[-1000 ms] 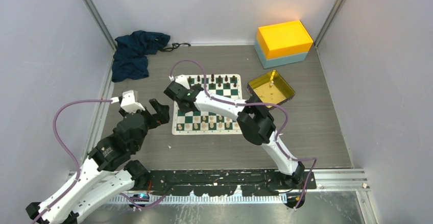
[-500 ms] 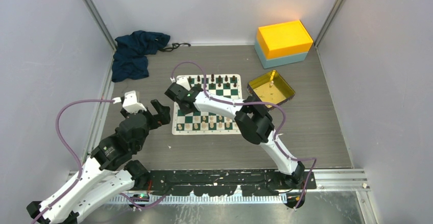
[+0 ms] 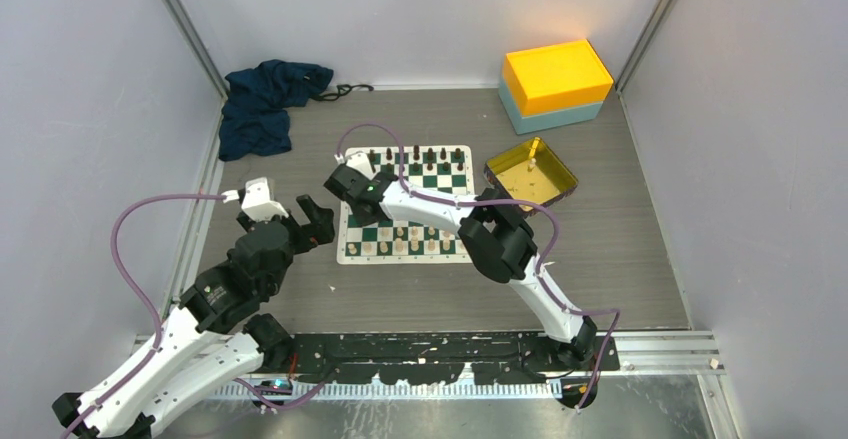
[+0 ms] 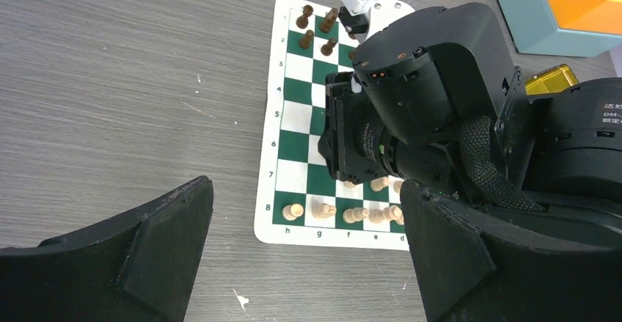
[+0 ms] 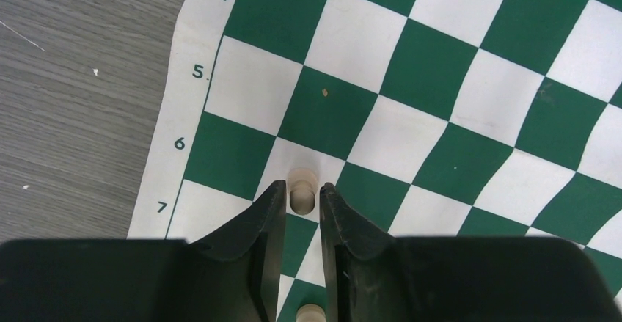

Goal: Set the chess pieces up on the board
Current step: Place the chess piece on the chessboard.

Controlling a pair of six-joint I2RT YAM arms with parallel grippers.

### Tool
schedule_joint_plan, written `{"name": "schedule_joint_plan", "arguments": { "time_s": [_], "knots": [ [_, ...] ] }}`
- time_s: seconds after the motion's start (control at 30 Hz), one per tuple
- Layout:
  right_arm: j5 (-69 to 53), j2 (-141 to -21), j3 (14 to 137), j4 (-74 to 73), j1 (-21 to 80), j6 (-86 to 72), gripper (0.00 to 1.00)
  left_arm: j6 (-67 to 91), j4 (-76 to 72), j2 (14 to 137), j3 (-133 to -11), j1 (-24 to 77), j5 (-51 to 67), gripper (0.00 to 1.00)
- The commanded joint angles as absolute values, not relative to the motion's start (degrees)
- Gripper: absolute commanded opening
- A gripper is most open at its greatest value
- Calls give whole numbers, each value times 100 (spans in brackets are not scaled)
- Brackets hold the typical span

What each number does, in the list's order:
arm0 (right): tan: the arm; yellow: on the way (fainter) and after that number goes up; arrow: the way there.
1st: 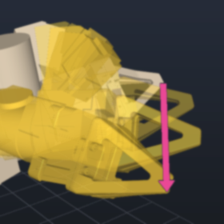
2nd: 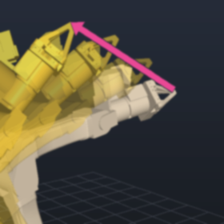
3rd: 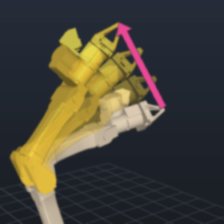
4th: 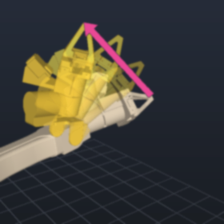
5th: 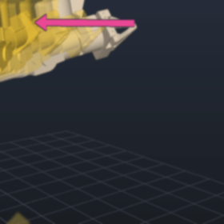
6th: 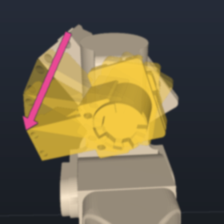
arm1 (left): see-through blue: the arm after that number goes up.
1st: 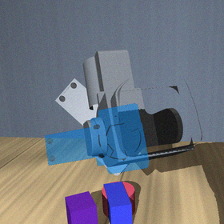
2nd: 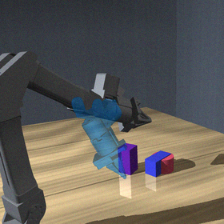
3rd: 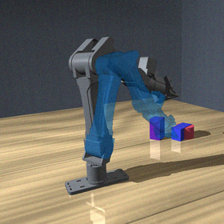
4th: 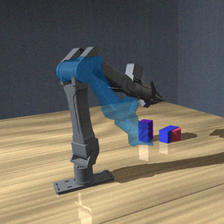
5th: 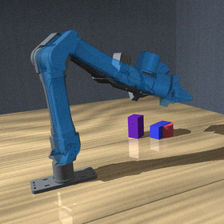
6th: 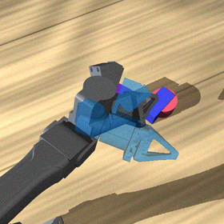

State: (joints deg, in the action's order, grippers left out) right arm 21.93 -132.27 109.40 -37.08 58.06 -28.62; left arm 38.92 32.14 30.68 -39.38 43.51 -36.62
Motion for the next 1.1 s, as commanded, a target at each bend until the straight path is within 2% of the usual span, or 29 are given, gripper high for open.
{"name": "schedule_joint_plan", "arguments": {
  "time_s": [0.0, 0.63, 0.83, 1.07],
  "knots": [
    [2187, -13111, 10897, -3479, 5814, -2899, 30, 3986, 3095, 3098, -3946, 4377, -3779, 98],
    [2447, -11998, 10786, -3249, 5668, -2557, 34, 4050, 3383, 3155, -4293, 4377, -3896, 98],
    [2656, -11209, 10320, -3081, 5232, -2540, 34, 3967, 3285, 3697, -4479, 4377, -3567, 98],
    [2890, -10033, 9288, -2860, 4226, -2563, 34, 3885, 2832, 4754, -4515, 4377, -2849, 97]
  ]
}}
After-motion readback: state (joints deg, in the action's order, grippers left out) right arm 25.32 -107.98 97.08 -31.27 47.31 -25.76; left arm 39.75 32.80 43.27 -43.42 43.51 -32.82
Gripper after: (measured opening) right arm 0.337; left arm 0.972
